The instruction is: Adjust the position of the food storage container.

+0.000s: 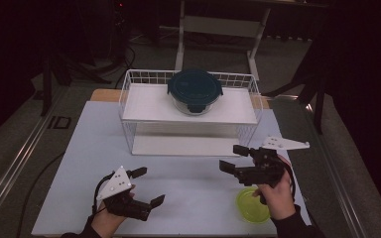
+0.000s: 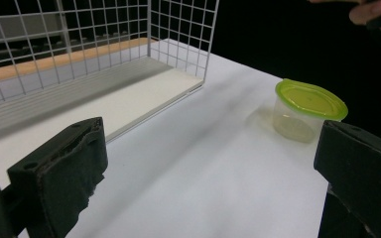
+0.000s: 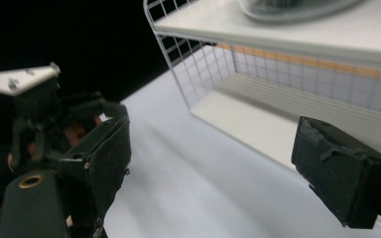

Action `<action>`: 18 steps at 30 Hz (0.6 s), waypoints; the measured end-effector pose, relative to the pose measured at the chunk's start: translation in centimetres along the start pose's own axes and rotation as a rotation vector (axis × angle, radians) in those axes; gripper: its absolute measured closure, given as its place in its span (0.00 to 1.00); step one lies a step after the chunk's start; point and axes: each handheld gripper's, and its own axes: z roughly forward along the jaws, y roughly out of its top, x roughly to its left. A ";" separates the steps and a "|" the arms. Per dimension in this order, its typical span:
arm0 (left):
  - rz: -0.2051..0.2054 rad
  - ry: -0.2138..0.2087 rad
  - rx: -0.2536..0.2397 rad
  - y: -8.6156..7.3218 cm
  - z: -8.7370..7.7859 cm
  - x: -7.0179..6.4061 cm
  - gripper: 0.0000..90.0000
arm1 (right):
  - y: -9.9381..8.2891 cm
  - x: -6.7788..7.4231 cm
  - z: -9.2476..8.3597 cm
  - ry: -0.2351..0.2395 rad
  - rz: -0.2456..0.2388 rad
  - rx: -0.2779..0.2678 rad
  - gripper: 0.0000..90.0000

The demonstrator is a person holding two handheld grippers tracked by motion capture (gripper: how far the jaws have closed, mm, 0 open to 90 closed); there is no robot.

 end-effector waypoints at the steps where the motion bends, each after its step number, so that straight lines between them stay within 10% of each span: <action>1: 0.000 0.000 0.000 0.0 0.0 0.0 0.00 | -0.3 -0.1 -0.3 -0.004 -0.003 0.006 0.17; 10: -0.009 -0.028 -0.011 -0.3 0.4 0.0 0.00 | -3.7 -1.0 -3.0 -0.035 0.037 0.031 0.17; 18: -0.008 -0.035 -0.022 -0.3 0.4 0.0 0.00 | -6.2 -1.6 -6.0 -0.093 0.036 0.040 0.37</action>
